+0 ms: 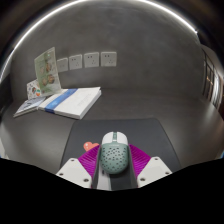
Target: Arrange mouse
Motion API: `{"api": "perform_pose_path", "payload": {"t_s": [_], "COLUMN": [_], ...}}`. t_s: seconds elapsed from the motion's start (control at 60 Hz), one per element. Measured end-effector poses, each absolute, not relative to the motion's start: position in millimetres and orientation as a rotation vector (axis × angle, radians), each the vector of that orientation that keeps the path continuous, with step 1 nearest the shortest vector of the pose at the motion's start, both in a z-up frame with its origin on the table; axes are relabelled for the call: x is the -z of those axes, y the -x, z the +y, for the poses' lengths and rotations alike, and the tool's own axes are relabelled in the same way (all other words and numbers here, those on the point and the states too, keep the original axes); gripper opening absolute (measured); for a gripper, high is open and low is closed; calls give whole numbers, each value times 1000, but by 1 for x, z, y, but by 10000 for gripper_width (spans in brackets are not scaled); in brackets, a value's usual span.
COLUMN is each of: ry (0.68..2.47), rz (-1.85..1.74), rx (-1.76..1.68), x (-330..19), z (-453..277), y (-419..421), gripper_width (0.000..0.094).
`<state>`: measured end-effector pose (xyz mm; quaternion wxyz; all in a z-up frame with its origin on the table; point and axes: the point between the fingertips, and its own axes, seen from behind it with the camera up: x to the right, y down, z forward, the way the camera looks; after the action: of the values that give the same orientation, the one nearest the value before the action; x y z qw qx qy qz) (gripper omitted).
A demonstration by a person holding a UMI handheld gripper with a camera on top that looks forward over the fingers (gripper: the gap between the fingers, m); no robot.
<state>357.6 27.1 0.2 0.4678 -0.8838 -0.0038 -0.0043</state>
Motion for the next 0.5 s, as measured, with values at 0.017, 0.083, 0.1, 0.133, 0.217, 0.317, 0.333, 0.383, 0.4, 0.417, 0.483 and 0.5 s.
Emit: {"api": "perform_pose_path", "payload": {"t_s": [0.017, 0.083, 0.1, 0.133, 0.217, 0.317, 0.333, 0.383, 0.4, 0.417, 0.483, 0.5], "ry": [2175, 2166, 2164, 2171, 2190, 2187, 2181, 2163, 2156, 2153, 2148, 2146], "rz": [-7, -1, -4, -19, -52, -32, -25, -7, -3, -6, -14, -12], "rx": [4, -36, -41, -46, -85, -155, -162, -182, -190, -201, -242, -250], "x": [3, 4, 4, 4, 5, -6, -10, -20, -23, -27, -35, -37], "z": [27, 29, 29, 29, 24, 11, 6, -6, -14, -22, -45, -51], "y": [-359, -359, -358, -358, -355, -352, -351, -351, -352, -353, -348, -347], "gripper_width": [453, 485, 496, 519, 685, 890, 841, 842, 844, 843, 840, 841]}}
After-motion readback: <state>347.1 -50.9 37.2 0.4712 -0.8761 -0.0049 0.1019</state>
